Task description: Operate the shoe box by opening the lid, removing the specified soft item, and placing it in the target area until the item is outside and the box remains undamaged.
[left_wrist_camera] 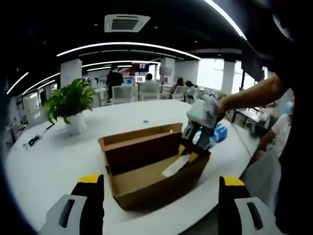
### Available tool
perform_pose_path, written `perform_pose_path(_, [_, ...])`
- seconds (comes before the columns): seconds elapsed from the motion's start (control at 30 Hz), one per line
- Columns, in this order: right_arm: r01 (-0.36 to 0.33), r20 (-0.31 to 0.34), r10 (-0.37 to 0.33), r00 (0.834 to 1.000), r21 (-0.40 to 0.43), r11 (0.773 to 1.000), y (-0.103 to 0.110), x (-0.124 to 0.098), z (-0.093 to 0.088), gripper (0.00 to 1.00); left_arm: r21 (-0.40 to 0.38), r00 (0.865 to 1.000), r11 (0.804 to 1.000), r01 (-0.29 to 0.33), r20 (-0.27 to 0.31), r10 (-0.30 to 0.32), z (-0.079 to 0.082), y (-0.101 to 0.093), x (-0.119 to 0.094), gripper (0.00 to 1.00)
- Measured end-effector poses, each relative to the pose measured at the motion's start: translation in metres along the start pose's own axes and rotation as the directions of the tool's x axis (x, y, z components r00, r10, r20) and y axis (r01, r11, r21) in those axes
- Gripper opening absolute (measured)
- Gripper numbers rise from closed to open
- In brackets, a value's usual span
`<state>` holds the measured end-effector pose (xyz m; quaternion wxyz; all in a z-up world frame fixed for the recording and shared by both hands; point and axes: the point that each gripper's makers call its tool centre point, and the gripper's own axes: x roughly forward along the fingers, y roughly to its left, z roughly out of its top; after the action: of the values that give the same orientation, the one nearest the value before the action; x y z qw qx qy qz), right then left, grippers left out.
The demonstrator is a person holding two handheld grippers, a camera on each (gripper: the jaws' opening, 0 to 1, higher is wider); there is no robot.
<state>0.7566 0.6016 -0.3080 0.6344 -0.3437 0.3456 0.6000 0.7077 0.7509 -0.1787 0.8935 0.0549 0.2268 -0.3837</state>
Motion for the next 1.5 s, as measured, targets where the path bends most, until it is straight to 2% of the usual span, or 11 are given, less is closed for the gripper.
perform_pose_path(0.2, [0.007,0.027,-0.008,1.0,0.032,0.999,0.002,-0.01,0.01,0.15,0.002,1.0,1.0,0.003,0.003,-0.003,-0.001,-0.001,0.001,0.99])
perform_pose_path(1.03, [0.095,0.088,-0.095,0.992,0.009,0.995,-0.004,-0.057,0.035,0.15,0.004,1.0,1.0,0.008,0.019,-0.008,-0.002,-0.005,0.0,1.0])
perform_pose_path(1.17, [0.113,0.097,-0.113,0.989,0.001,0.994,-0.005,-0.069,0.04,0.15,0.003,1.0,1.0,0.01,0.013,-0.01,-0.003,-0.006,0.0,1.0])
perform_pose_path(1.5, [0.173,0.134,-0.171,0.976,-0.008,0.985,-0.012,-0.106,0.05,0.15,0.024,0.999,0.999,0.035,0.012,-0.036,0.006,-0.02,0.005,1.0])
